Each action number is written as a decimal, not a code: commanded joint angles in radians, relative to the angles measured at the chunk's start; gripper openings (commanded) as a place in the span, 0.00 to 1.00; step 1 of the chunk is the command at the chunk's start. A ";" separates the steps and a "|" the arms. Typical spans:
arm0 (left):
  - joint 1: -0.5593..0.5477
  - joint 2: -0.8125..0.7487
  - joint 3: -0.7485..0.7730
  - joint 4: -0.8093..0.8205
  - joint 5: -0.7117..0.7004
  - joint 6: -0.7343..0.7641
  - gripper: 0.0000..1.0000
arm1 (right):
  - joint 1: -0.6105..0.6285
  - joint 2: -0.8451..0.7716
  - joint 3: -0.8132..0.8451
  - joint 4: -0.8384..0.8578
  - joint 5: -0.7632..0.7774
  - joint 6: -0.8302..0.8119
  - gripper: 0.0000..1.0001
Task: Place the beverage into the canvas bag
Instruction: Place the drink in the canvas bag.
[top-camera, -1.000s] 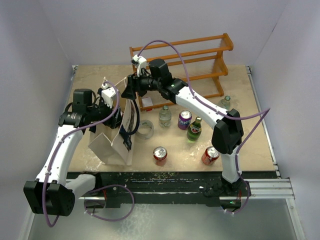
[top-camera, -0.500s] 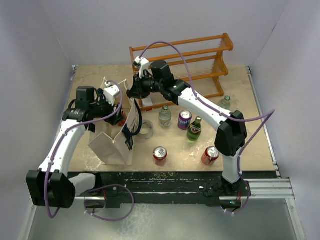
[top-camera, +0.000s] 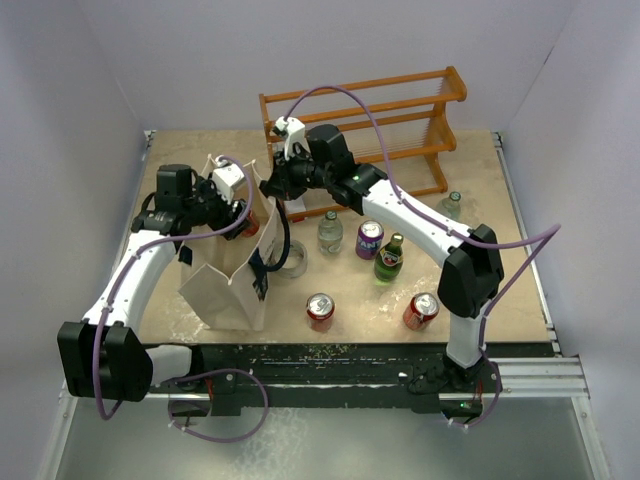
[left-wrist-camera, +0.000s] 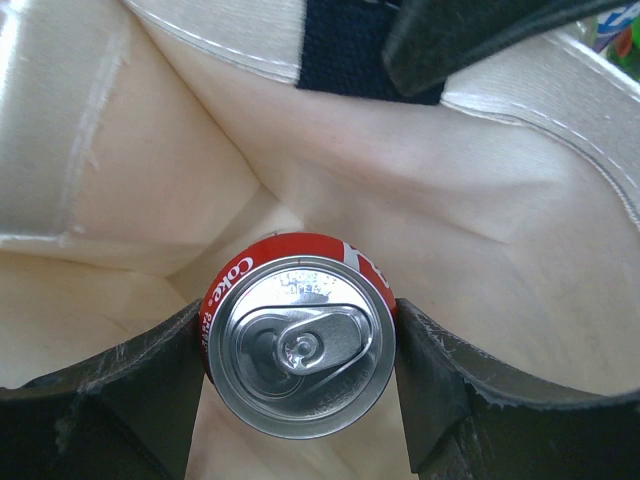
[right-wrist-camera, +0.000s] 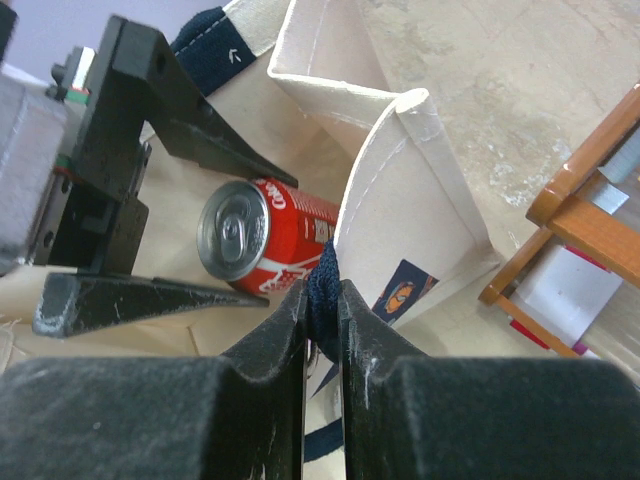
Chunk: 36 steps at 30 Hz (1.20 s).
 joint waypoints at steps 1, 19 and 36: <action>-0.004 -0.030 -0.015 0.234 0.008 -0.004 0.00 | -0.003 -0.065 -0.036 0.022 0.022 -0.042 0.00; -0.003 0.010 -0.020 0.227 0.040 0.035 0.00 | -0.014 -0.080 -0.067 0.039 -0.018 -0.090 0.00; -0.003 0.098 -0.038 0.213 0.146 0.196 0.00 | -0.020 -0.071 -0.054 0.045 -0.097 -0.077 0.00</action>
